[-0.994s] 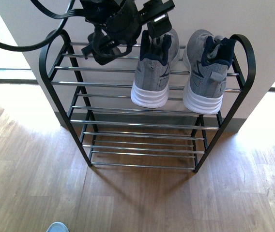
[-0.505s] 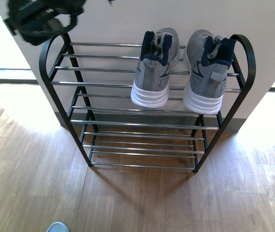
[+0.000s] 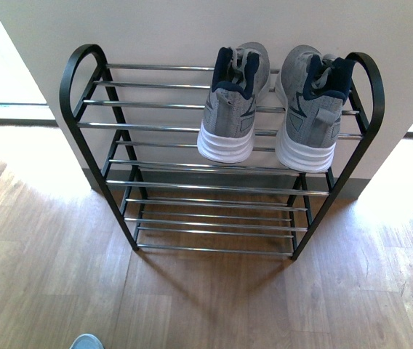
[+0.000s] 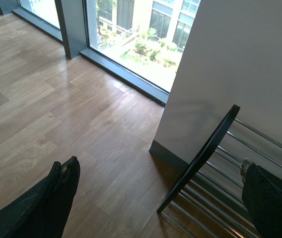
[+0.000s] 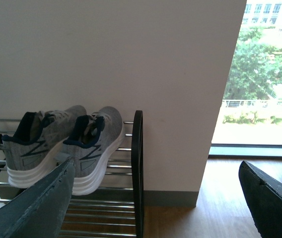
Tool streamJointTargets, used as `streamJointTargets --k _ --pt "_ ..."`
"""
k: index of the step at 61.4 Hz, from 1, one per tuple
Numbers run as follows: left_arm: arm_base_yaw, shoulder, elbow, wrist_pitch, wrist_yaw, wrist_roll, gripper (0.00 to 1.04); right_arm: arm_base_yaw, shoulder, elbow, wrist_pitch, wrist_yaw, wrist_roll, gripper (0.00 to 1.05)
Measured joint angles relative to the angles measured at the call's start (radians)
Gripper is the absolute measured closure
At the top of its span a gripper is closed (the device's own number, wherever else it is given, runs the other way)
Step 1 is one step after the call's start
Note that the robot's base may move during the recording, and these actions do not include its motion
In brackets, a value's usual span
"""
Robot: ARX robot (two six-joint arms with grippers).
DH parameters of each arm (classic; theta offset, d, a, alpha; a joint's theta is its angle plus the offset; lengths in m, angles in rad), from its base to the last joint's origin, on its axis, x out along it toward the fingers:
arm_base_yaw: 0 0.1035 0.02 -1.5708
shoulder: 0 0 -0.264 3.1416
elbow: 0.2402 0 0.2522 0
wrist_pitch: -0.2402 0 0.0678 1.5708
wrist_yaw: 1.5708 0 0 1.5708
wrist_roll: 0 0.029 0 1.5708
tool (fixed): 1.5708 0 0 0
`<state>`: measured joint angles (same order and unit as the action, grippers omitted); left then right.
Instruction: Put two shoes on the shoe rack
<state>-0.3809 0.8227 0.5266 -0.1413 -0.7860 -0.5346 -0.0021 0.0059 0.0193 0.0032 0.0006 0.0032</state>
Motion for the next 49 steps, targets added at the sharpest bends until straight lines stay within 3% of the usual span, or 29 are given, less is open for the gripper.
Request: streamJointTargets --k 8,11,13,20,26,37,40,45,49 --pt "-0.003 -0.06 -0.012 -0.013 -0.015 0.013 0.1 0.0 0.0 0.0 0.0 0.0 0.0 0.09" --pt "0.063 -0.121 -0.131 0.246 0.269 0.181 0.22 0.0 0.0 0.0 0.0 0.0 0.0 0.09" --pt "0.087 -0.149 -0.179 0.338 0.365 0.251 0.28 0.0 0.0 0.0 0.0 0.0 0.0 0.09" --pt "0.147 -0.223 -0.273 0.484 0.555 0.427 0.47 0.0 0.0 0.0 0.0 0.0 0.0 0.09" --pt "0.203 -0.285 -0.341 0.488 0.614 0.497 0.72 0.0 0.0 0.0 0.0 0.0 0.0 0.09" --pt "0.253 -0.355 -0.395 0.476 0.662 0.517 1.02 0.0 0.0 0.0 0.0 0.0 0.0 0.09" --pt "0.262 -0.371 -0.404 0.47 0.67 0.52 1.04 0.0 0.0 0.0 0.0 0.0 0.0 0.09" --pt "0.342 -0.409 -0.424 0.451 0.774 0.523 1.03 0.0 0.0 0.0 0.0 0.0 0.0 0.09" --pt "0.376 -0.444 -0.442 0.435 0.777 0.523 1.03 0.0 0.0 0.0 0.0 0.0 0.0 0.09"
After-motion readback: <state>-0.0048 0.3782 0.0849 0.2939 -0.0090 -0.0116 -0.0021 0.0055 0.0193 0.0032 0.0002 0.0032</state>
